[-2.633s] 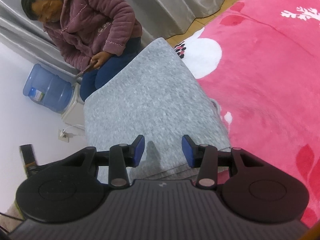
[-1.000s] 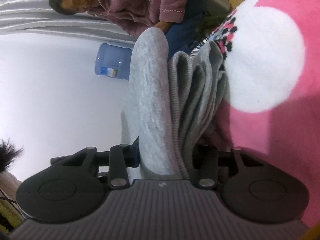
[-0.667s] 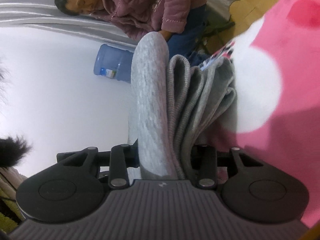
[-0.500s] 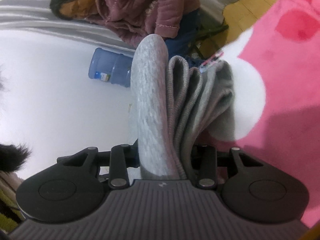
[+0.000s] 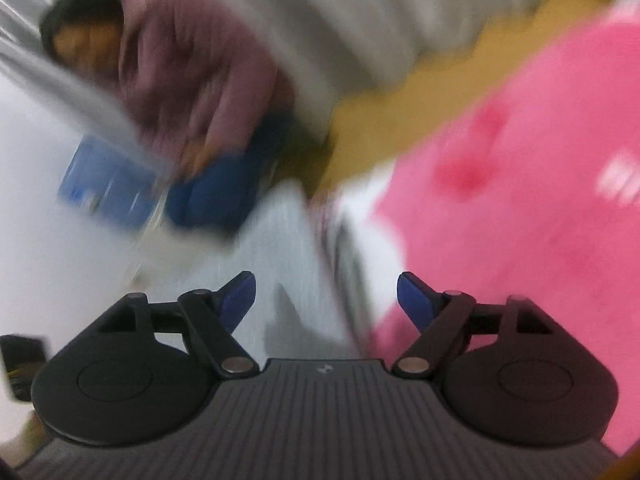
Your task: Fold clothes
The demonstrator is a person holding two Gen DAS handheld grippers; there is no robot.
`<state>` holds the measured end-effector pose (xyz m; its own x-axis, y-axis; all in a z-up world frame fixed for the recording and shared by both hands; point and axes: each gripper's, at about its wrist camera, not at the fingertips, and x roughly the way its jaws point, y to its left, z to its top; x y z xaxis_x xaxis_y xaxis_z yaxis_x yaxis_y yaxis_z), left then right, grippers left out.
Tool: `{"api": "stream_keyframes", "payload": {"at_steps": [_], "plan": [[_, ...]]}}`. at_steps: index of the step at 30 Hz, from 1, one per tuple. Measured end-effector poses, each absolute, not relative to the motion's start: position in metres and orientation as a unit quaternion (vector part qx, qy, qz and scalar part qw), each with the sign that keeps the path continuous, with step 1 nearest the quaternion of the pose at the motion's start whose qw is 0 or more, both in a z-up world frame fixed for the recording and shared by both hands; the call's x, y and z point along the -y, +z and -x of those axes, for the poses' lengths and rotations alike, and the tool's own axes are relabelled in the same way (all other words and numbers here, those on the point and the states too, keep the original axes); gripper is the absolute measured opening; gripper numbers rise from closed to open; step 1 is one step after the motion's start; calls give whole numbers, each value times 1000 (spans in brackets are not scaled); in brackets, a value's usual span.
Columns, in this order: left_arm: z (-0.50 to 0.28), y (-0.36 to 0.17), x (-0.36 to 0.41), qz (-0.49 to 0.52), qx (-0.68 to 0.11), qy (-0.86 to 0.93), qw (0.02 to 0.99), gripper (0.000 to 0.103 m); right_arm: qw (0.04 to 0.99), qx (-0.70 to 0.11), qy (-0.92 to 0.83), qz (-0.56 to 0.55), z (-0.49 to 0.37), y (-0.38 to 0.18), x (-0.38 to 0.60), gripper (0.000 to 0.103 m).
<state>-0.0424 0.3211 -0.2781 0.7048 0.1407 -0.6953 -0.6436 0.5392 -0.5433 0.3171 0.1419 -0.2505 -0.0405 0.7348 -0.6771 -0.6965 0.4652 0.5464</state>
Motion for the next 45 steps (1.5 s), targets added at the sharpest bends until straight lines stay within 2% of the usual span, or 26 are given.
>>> {"api": "stream_keyframes", "payload": {"at_steps": [2,3,4,6,7,8,9,11,13,17,21,25,28,30,31,36,40,43,45], "plan": [[27,-270,-320,392,-293,224,842,61,708,-454,540,26,-300,-240,-156,77],[19,-265,-319,380,-289,216,851,60,714,-429,551,49,-291,-235,-163,73],[7,-264,-316,366,-290,206,860,60,720,-403,561,72,-282,-230,-171,59],[-17,-268,-311,353,-292,191,868,60,722,-410,550,85,-281,-247,-184,38],[-27,-277,-311,353,-301,192,864,60,723,-415,545,91,-281,-255,-190,35],[-39,-287,-313,357,-316,205,855,56,724,-419,539,97,-281,-264,-196,35],[-45,-300,-317,359,-330,218,846,46,725,-424,533,104,-281,-273,-202,35],[-51,-306,-317,350,-328,222,849,42,727,-432,522,116,-280,-290,-215,36],[-48,-299,-318,355,-331,218,847,46,727,-442,512,115,-282,-297,-221,37],[-34,-278,-303,338,-331,213,855,56,742,-407,522,105,-269,-262,-178,36],[-17,-268,-265,320,-345,177,864,57,735,-400,534,126,-255,-239,-117,36],[-20,-289,-220,269,-408,146,860,57,702,-424,529,217,-230,-273,-108,34],[-23,-299,-207,239,-422,160,859,56,709,-436,516,203,-230,-305,-112,34],[-21,-291,-206,250,-415,163,859,55,713,-462,499,167,-240,-299,-112,31],[-16,-282,-206,256,-405,161,863,55,717,-449,504,174,-235,-290,-105,28],[-6,-279,-177,234,-421,134,866,57,705,-414,541,196,-204,-256,-71,28],[-23,-300,-155,180,-443,160,863,57,691,-453,507,246,-196,-317,-89,29],[-24,-287,-155,199,-437,183,858,60,705,-472,486,209,-200,-319,-87,29],[-19,-278,-156,219,-431,204,851,67,716,-466,479,202,-196,-307,-72,29]]}}
